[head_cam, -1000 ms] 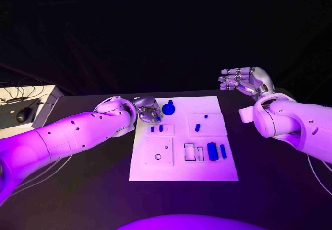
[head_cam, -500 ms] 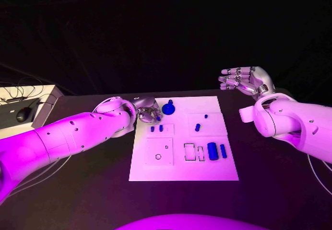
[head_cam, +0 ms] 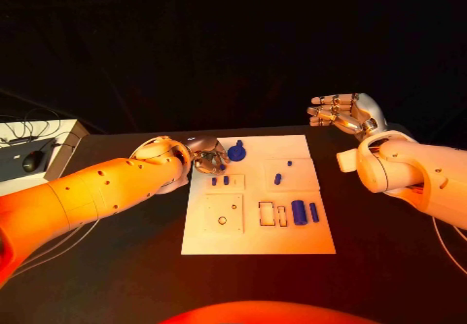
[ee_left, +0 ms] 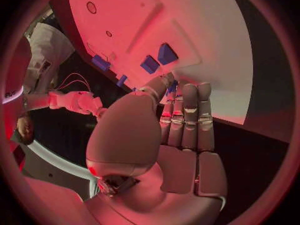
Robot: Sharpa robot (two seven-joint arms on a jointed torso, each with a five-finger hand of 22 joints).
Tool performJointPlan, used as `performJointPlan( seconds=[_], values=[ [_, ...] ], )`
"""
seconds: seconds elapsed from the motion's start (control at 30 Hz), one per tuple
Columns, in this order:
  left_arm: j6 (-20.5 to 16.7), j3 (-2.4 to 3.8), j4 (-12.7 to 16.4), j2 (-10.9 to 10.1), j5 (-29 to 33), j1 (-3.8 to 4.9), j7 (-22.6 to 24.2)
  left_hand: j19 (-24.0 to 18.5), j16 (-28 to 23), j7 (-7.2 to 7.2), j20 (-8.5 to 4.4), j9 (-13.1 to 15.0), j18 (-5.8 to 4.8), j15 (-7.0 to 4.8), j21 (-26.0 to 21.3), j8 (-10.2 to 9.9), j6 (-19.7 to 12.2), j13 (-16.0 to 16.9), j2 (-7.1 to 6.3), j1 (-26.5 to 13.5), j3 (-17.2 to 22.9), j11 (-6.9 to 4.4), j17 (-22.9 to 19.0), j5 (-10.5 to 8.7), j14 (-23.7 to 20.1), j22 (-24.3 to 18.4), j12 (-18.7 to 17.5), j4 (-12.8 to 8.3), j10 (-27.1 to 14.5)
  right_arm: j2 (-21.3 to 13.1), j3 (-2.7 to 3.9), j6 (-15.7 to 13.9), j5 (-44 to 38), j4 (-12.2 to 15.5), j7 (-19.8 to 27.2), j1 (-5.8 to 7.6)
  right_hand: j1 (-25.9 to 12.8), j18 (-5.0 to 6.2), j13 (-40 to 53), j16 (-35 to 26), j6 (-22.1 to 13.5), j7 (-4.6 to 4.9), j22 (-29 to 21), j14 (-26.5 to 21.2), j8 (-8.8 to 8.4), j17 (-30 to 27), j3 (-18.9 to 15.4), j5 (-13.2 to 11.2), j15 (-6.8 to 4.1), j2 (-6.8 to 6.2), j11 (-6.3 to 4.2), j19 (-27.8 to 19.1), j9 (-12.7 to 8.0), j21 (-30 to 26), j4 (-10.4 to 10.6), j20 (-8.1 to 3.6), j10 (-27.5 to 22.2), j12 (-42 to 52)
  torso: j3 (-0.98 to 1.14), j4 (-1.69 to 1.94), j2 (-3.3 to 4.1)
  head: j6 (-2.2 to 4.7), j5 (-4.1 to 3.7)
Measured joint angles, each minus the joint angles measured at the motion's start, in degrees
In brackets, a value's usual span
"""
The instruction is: Assemble the parts on the task board
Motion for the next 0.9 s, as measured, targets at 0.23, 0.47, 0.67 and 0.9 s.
performJointPlan(
  seconds=[0.23,0.47,0.67,0.9],
  values=[
    [0.0,-0.01,0.3,-0.3,0.0,-0.02,0.0,0.0,0.3,-0.54,0.00,0.0,0.00,0.00,0.0,0.0,-1.3,0.0,-0.30,0.3,-0.2,0.00,-0.1,0.00,0.0,0.0,0.0,0.2,0.0,0.0,0.02,0.0,0.0,0.0,0.0,0.00,0.0,0.00,0.0,0.0,0.0,0.01,0.0,0.0,0.00,0.0,0.0,0.0,0.00,0.00,0.00,0.0,0.0,0.0,0.0,0.00,0.0,0.0,0.00,0.01,-0.02,0.01,0.00],
    [-0.1,0.26,0.8,-1.1,0.0,-0.06,0.0,0.0,0.3,-0.54,0.00,0.0,0.00,0.46,-0.5,0.0,-1.3,0.0,-0.52,0.5,-0.3,0.52,-0.4,0.00,-0.5,0.0,0.0,0.3,-1.8,-0.2,0.02,0.1,0.0,-0.1,-0.1,0.00,0.3,0.00,0.0,0.0,-0.1,0.14,0.0,0.0,0.00,0.0,0.6,0.0,0.00,-0.23,0.00,0.0,0.0,0.0,-0.6,0.00,0.0,0.0,0.00,-0.02,-0.02,0.21,-0.04],
    [-0.2,1.36,1.2,-2.6,0.0,-0.07,-0.1,0.0,-1.3,-0.34,0.84,0.0,0.08,1.44,-1.4,0.0,-1.5,-0.1,-0.83,0.8,-0.6,2.33,-1.9,0.00,-1.4,-0.3,0.0,0.6,-7.7,-0.5,0.01,0.6,-1.1,-0.5,-0.5,0.00,1.7,0.01,0.0,0.0,1.9,-0.85,0.0,0.7,0.00,0.0,1.7,-0.1,-0.67,-0.15,-0.16,0.4,0.0,0.6,-2.2,-0.41,0.2,0.0,-0.03,-0.02,-0.02,0.40,-0.21],
    [-0.8,2.99,2.0,-4.4,0.3,-0.12,-0.2,0.2,-1.6,-0.34,1.65,-0.1,1.46,1.63,-2.0,0.0,-2.1,-0.1,-0.79,1.3,-2.1,2.76,-4.3,0.00,-1.6,-0.4,1.5,0.6,-9.7,-0.8,0.01,2.0,-5.3,-0.8,-1.7,0.00,2.0,-0.02,-0.1,0.0,3.8,-1.71,0.5,5.8,0.00,0.2,3.0,-1.2,-2.31,-0.44,-1.15,4.4,0.0,2.9,-3.5,-2.26,1.2,0.0,-0.07,0.07,-0.04,0.59,-0.33]
  ],
)
